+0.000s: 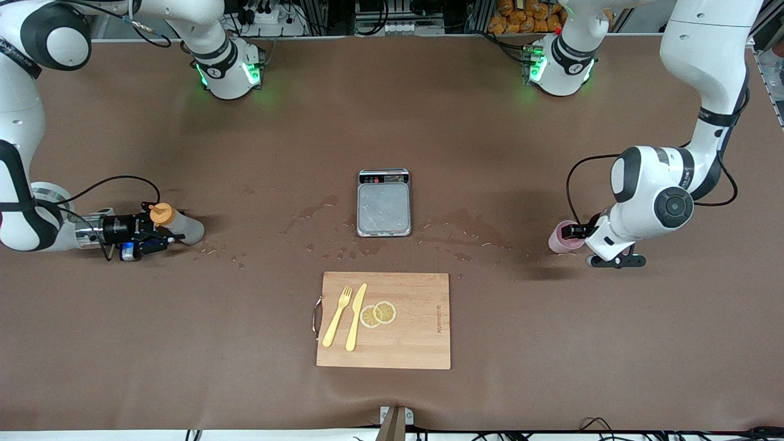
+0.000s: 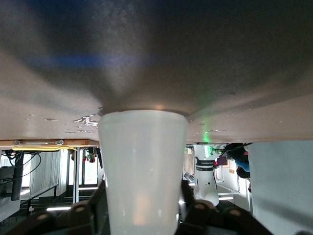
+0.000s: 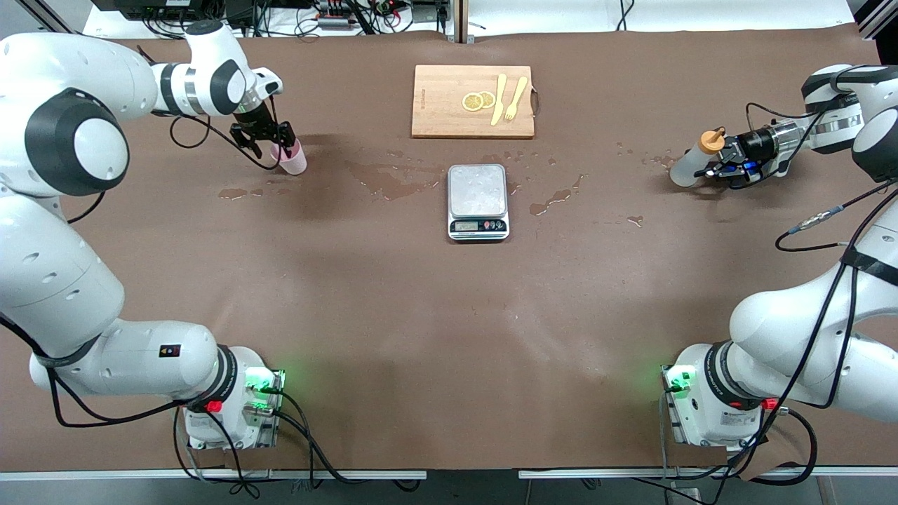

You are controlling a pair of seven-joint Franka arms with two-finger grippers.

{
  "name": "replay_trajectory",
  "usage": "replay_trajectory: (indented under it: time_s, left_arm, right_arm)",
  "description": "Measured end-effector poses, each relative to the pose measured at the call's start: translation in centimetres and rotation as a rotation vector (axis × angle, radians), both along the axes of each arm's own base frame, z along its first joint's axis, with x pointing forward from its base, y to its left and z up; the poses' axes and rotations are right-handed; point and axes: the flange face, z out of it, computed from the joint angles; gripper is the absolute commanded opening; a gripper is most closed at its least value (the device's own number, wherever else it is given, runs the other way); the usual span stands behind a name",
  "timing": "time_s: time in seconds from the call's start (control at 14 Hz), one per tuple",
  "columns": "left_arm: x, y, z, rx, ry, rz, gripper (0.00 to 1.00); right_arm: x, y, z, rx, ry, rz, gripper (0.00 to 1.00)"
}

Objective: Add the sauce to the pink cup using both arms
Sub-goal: 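Lift the pink cup with the left gripper while the right gripper lifts the bottle, then carry the pink cup with the left gripper onto the metal tray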

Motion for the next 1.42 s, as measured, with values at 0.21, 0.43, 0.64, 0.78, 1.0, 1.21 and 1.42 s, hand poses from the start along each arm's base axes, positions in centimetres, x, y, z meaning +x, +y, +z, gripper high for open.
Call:
replay_trajectory:
  time_s: [0.21, 0.43, 0.64, 0.78, 1.0, 1.21, 1.42]
  left_arm:
    - [0.1, -0.1, 0.1, 0.003, -0.003, 0.021, 0.00]
    - [0.2, -0.3, 0.2, 0.004, -0.004, 0.029, 0.00]
    - [0.6, -0.6, 0.8, 0.002, -0.018, 0.024, 0.00]
    - [1.0, -0.9, 1.5, 0.000, -0.035, 0.021, 0.00]
    - [1.8, -1.1, 3.9, -0.003, -0.079, 0.018, 0.00]
    - [2.2, -3.2, 7.1, -0.016, -0.134, 0.021, 0.00]
    - [2.2, -9.2, 10.4, -0.049, -0.164, 0.055, 0.00]
  right_arm:
    - [0.1, 0.3, 0.0, 0.000, -0.001, 0.005, 0.46]
    - [0.2, 0.5, 0.0, 0.000, -0.001, 0.009, 0.60]
    - [0.3, 0.7, 0.0, 0.002, -0.002, 0.012, 0.54]
    - [0.3, 0.7, 0.0, 0.002, -0.002, 0.013, 0.43]
    - [0.3, 0.9, 0.0, 0.002, -0.002, 0.015, 0.34]
    - [0.4, 1.0, 0.0, 0.001, -0.002, 0.018, 0.35]
    - [0.7, 1.0, 0.2, -0.009, 0.016, 0.012, 0.36]
